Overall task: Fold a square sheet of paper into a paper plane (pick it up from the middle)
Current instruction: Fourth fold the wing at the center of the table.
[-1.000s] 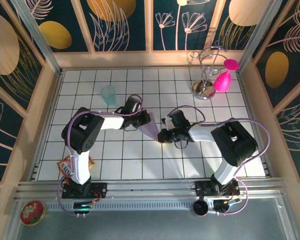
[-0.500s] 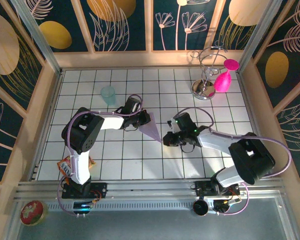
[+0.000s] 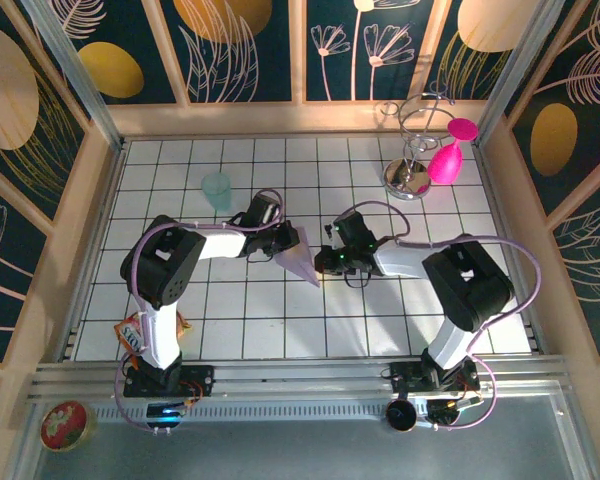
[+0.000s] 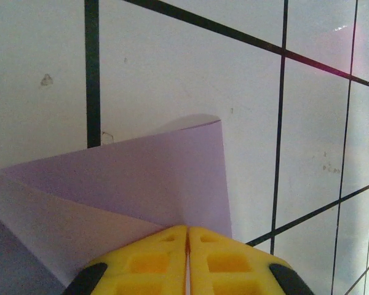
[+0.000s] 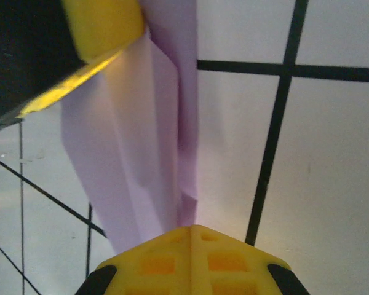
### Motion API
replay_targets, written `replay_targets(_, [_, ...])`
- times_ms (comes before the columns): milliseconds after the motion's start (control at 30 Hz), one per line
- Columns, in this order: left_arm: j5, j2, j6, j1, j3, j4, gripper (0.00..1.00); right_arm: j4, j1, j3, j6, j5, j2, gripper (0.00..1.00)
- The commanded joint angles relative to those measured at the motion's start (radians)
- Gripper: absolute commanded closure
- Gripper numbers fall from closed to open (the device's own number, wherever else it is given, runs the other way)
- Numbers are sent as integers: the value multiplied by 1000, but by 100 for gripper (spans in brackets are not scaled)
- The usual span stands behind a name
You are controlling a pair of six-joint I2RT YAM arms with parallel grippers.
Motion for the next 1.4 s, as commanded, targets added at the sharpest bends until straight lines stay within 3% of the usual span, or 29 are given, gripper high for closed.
replay_targets(0, [22, -38, 17, 6, 4, -36, 90, 11, 3, 19, 6, -4, 30, 100])
replay_targets(400, [28, -25, 24, 5, 5, -41, 90, 17, 11, 34, -10, 35, -118, 99])
replay_targets(667, [30, -30, 23, 4, 6, -43, 90, 28, 39, 79, -12, -41, 18, 99])
replay_targets(1033, [30, -120, 59, -28, -31, -40, 90, -45, 36, 83, -7, 32, 120, 100])
replay_targets(1367, [45, -66, 82, -50, -74, -16, 90, -79, 28, 72, 3, 41, 146, 100])
